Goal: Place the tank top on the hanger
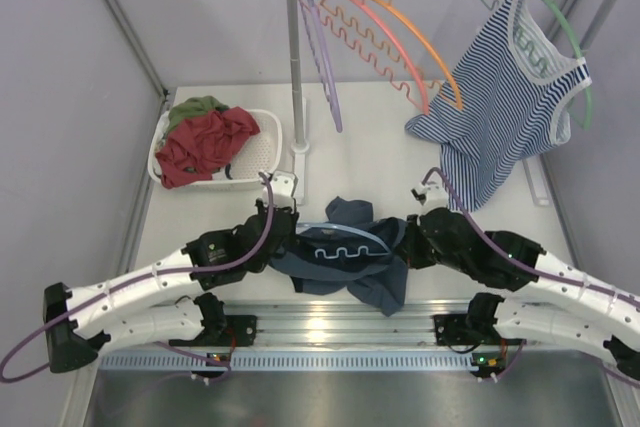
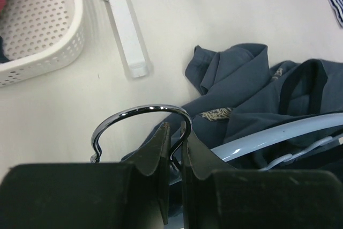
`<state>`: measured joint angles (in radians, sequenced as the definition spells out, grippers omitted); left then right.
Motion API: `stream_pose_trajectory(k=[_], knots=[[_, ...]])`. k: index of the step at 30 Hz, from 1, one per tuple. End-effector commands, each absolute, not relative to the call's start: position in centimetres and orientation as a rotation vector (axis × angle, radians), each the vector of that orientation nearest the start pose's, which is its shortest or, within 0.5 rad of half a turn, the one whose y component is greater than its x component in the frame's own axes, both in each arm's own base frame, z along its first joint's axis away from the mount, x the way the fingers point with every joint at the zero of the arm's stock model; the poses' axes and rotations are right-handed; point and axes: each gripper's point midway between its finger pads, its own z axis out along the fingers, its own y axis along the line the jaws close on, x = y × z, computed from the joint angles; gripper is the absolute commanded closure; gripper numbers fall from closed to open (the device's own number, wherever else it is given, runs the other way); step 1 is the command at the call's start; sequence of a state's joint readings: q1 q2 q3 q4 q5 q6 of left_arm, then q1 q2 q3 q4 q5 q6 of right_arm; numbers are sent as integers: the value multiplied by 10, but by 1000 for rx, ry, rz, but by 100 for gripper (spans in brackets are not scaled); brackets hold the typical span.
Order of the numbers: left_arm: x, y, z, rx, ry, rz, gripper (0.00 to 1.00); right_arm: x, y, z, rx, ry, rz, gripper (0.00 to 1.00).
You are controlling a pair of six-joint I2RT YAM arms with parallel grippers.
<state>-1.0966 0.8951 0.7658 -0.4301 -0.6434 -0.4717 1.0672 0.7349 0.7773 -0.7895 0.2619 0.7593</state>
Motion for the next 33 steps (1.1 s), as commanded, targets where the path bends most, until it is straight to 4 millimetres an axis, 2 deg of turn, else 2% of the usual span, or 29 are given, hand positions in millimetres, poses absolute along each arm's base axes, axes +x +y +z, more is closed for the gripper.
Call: stream_pose_trajectory(k=[1, 3, 6, 8, 9, 10, 12, 13, 19, 21, 25, 29, 33], knots=[[223, -203, 247, 135, 1881, -316, 100, 131, 210, 204, -322, 2292, 665, 100], [226, -200, 257, 121, 1863, -299, 100, 134, 215, 202, -341, 2303, 645, 100], [227, -203, 260, 152, 1864, -287, 100, 140, 222, 208, -351, 2285, 639, 100], [224, -210, 259, 194, 1872, -320, 100, 150, 221, 223, -337, 2236, 600, 100], [223, -211, 257, 203, 1874, -324, 100, 155, 219, 222, -343, 2247, 546, 100], [221, -214, 256, 218, 1880, -337, 100, 163, 218, 237, -333, 2208, 527, 100], [220, -212, 254, 225, 1885, -338, 100, 172, 220, 244, -341, 2195, 491, 100], [219, -210, 254, 221, 1886, -337, 100, 175, 222, 254, -334, 2175, 500, 100], [213, -206, 247, 245, 1901, -346, 100, 191, 234, 272, -356, 2145, 470, 100], [212, -209, 244, 263, 1910, -350, 100, 194, 238, 275, -373, 2135, 467, 100], [216, -214, 244, 266, 1913, -339, 100, 189, 259, 290, -420, 2112, 584, 100], [227, -221, 259, 235, 1876, -313, 100, 188, 271, 303, -441, 2087, 623, 100], [235, -233, 259, 230, 1880, -299, 100, 189, 280, 319, -470, 2065, 632, 100]])
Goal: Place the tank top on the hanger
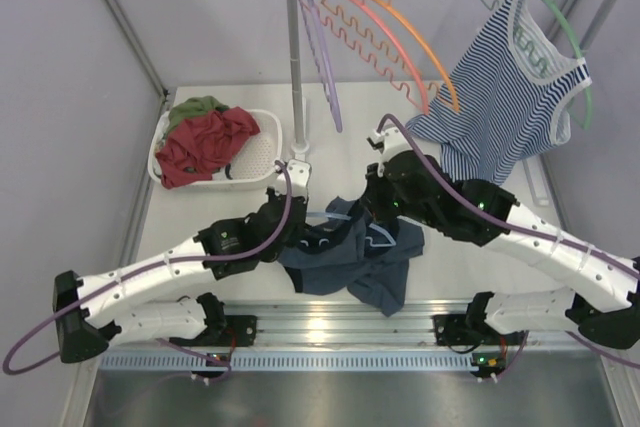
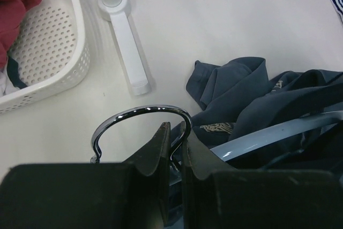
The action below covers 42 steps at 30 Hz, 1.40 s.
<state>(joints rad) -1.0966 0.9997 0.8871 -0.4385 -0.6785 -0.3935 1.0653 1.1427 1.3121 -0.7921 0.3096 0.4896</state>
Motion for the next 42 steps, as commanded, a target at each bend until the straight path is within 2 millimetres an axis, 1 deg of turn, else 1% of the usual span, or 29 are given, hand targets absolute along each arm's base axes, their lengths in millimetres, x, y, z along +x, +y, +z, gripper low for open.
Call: stream_pose_trajectory(k=[1, 3, 4, 5, 6, 7, 8, 10, 11, 13, 14, 15, 17, 18, 19, 21, 22, 23, 24, 25, 26, 27, 28, 29, 32, 34, 38, 41, 42], knots=[[235, -236, 260, 231, 1877, -309, 100, 190, 281, 328, -470, 2051, 639, 100], [238, -242, 270, 214, 1848, -346, 100, 190, 284, 329, -488, 2052, 630, 100], [239, -244, 274, 204, 1837, -359, 100, 190, 286, 336, -488, 2040, 643, 100], [240, -247, 282, 194, 1822, -382, 100, 190, 286, 337, -498, 2043, 638, 100], [241, -249, 284, 193, 1820, -386, 100, 191, 288, 336, -505, 2048, 628, 100], [241, -250, 287, 189, 1816, -390, 100, 191, 287, 341, -505, 2041, 629, 100], [243, -251, 297, 172, 1801, -399, 100, 191, 287, 339, -512, 2048, 620, 100], [243, -253, 305, 176, 1787, -413, 100, 190, 286, 339, -518, 2046, 621, 100], [243, -254, 314, 176, 1774, -423, 100, 190, 284, 337, -518, 2051, 612, 100], [243, -258, 318, 190, 1775, -436, 100, 192, 279, 342, -509, 2042, 593, 97], [242, -258, 326, 189, 1763, -448, 100, 192, 275, 342, -510, 2046, 576, 94], [241, -261, 328, 199, 1765, -457, 100, 192, 272, 347, -509, 2033, 572, 82], [241, -261, 336, 209, 1757, -463, 100, 193, 267, 356, -493, 2009, 566, 73], [241, -261, 337, 216, 1756, -457, 100, 191, 261, 364, -492, 1984, 574, 61], [241, -260, 338, 229, 1757, -445, 100, 190, 258, 366, -494, 1975, 574, 56], [240, -258, 346, 237, 1749, -445, 100, 188, 252, 375, -522, 1931, 582, 48], [237, -262, 347, 270, 1749, -462, 100, 183, 254, 373, -560, 1922, 603, 45], [235, -261, 352, 296, 1743, -464, 100, 182, 253, 377, -564, 1896, 617, 43], [232, -259, 357, 310, 1732, -478, 100, 178, 246, 384, -593, 1856, 624, 41], [228, -261, 363, 350, 1718, -498, 100, 172, 249, 381, -638, 1843, 647, 38], [224, -261, 365, 374, 1716, -509, 100, 169, 245, 393, -637, 1787, 682, 36], [221, -261, 367, 391, 1715, -517, 100, 168, 245, 389, -677, 1768, 673, 34], [218, -262, 376, 409, 1702, -543, 100, 165, 246, 390, -702, 1752, 686, 32], [215, -262, 377, 426, 1708, -547, 100, 166, 244, 389, -728, 1743, 662, 30], [208, -262, 392, 445, 1686, -594, 100, 164, 248, 382, -802, 1734, 655, 27], [206, -258, 403, 434, 1671, -609, 100, 156, 254, 379, -854, 1718, 700, 26], [200, -258, 416, 452, 1649, -641, 100, 147, 266, 373, -924, 1716, 759, 26], [199, -257, 425, 461, 1631, -651, 100, 150, 272, 366, -929, 1739, 756, 28], [198, -259, 427, 471, 1629, -656, 100, 151, 273, 366, -926, 1742, 757, 32]])
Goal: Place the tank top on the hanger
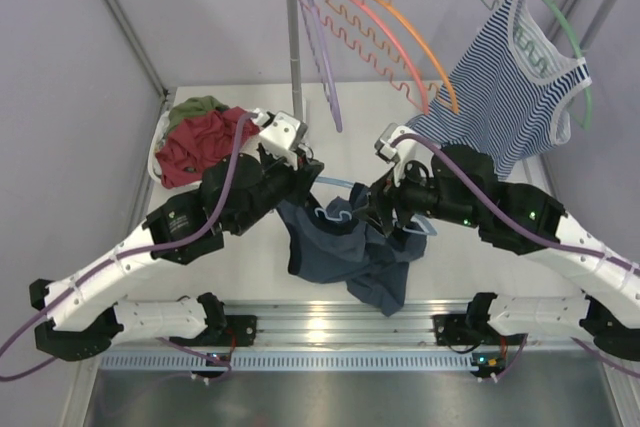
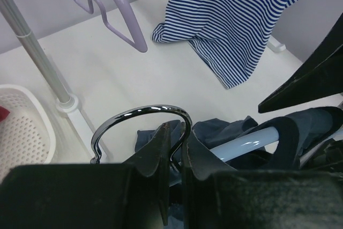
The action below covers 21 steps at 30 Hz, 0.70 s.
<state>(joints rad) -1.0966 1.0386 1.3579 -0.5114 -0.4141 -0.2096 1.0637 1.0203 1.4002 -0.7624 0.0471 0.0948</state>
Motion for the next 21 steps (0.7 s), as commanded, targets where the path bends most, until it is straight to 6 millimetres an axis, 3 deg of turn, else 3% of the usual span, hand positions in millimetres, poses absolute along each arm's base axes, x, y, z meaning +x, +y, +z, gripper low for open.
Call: stream_pose_trajectory(k=[1, 2, 3, 5, 6, 7, 9, 11, 15, 21], knots=[[198, -259, 432, 473, 1621, -659, 100, 151, 274, 368, -920, 1734, 762, 34], [197, -261, 432, 482, 1625, -660, 100, 151, 274, 369, -909, 1734, 769, 41], [197, -263, 433, 493, 1624, -663, 100, 153, 274, 371, -890, 1734, 767, 59], [197, -264, 436, 503, 1623, -660, 100, 152, 273, 377, -866, 1717, 785, 67], [196, -264, 438, 504, 1619, -665, 100, 153, 272, 378, -854, 1720, 782, 81], [196, -264, 442, 502, 1611, -671, 100, 153, 271, 379, -842, 1717, 785, 88], [195, -265, 448, 497, 1598, -684, 87, 152, 265, 381, -808, 1712, 794, 100], [194, -265, 457, 495, 1578, -700, 68, 148, 258, 394, -759, 1664, 832, 100], [191, -263, 479, 480, 1527, -731, 53, 143, 245, 398, -703, 1640, 856, 100], [181, -242, 523, 403, 1408, -801, 48, 137, 220, 398, -622, 1650, 854, 100]])
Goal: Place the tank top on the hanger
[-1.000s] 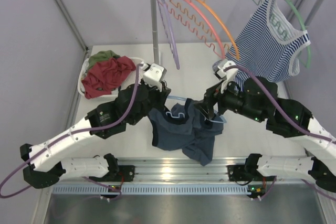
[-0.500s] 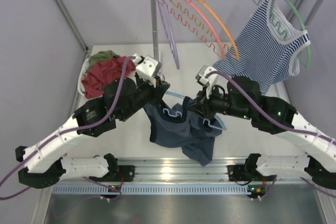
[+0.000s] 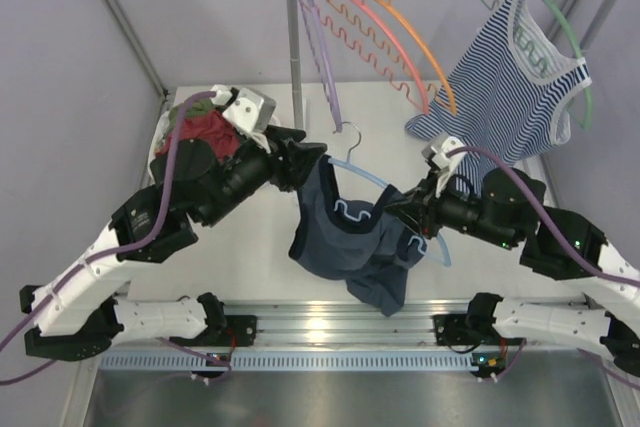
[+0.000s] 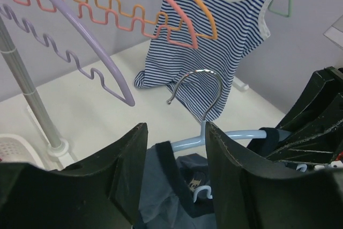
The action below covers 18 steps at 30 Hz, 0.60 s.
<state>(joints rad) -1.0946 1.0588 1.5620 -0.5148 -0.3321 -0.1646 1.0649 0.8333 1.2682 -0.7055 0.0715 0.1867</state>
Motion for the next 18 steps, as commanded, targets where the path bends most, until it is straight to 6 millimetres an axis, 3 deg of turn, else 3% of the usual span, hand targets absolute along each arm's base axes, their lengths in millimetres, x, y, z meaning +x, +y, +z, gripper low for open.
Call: stream_pose_trajectory(k=[1, 8, 9, 10, 11, 13, 18], knots=[[179, -239, 527, 397, 1394, -803, 47, 135, 214, 398, -612, 1656, 849, 100], [178, -219, 543, 338, 1340, -790, 47, 125, 161, 425, -472, 1662, 813, 100], [178, -220, 543, 337, 1337, -793, 47, 125, 147, 438, -424, 1646, 798, 100], [178, -220, 541, 339, 1341, -790, 47, 124, 138, 434, -420, 1675, 764, 100], [177, -219, 542, 335, 1335, -796, 47, 122, 127, 446, -388, 1660, 763, 100], [178, -222, 539, 341, 1339, -797, 47, 122, 111, 443, -368, 1693, 705, 100], [181, -230, 532, 355, 1352, -794, 47, 113, 65, 459, -275, 1677, 653, 100]])
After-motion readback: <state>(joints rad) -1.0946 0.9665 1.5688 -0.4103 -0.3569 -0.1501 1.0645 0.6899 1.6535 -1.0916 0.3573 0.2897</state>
